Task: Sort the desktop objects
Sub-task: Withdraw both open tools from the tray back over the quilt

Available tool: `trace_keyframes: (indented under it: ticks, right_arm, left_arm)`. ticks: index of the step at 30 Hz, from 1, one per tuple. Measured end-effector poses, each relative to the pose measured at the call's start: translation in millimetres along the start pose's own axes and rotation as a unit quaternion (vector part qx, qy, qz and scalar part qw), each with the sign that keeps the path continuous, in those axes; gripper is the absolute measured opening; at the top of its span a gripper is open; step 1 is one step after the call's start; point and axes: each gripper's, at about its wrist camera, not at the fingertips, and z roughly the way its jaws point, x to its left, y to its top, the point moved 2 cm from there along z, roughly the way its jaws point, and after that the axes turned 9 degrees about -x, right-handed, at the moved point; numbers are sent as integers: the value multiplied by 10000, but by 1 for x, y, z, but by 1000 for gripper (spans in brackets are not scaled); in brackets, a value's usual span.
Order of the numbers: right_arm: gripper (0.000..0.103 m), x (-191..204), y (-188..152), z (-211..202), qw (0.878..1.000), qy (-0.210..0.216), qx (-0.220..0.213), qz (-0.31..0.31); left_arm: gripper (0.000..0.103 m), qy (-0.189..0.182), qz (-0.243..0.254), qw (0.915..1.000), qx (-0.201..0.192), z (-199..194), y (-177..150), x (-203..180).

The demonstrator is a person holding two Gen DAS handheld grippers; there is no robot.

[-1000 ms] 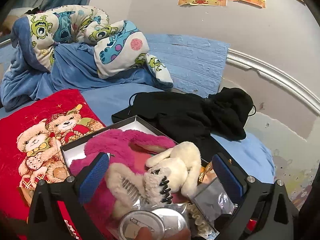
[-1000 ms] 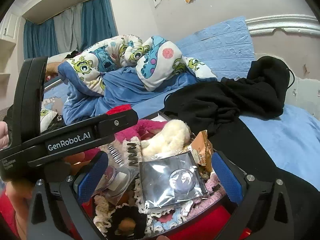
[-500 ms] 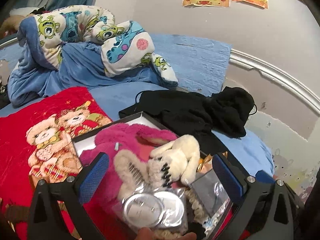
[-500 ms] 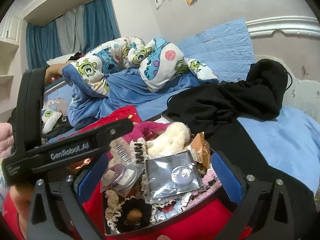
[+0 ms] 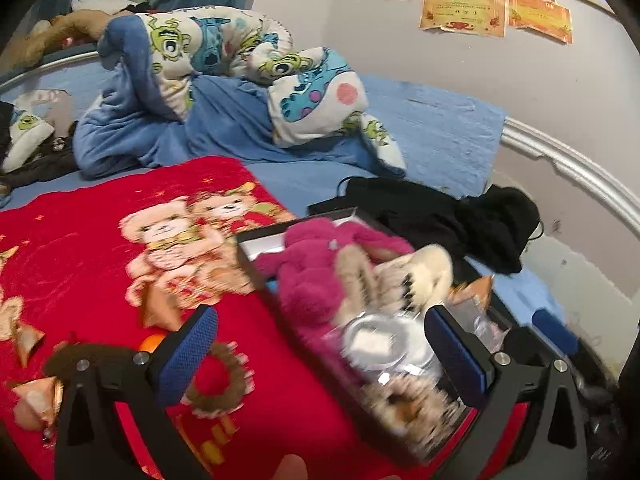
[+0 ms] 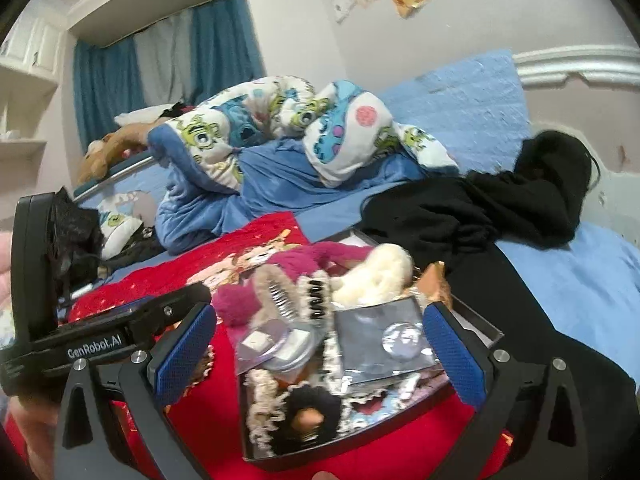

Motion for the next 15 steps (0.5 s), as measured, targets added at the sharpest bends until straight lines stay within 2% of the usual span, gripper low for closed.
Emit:
trace_keyframes:
  ticks: [6,15]
  right_arm:
    - [103,22,-7,3,9997,240,94,34]
    - [103,66,-16,14,9976,660,189,49]
  left_arm:
    - [103,411,225,9989,-57,-27,-10,26]
    - [103,1018,103,9947,-48,-57,-22,89]
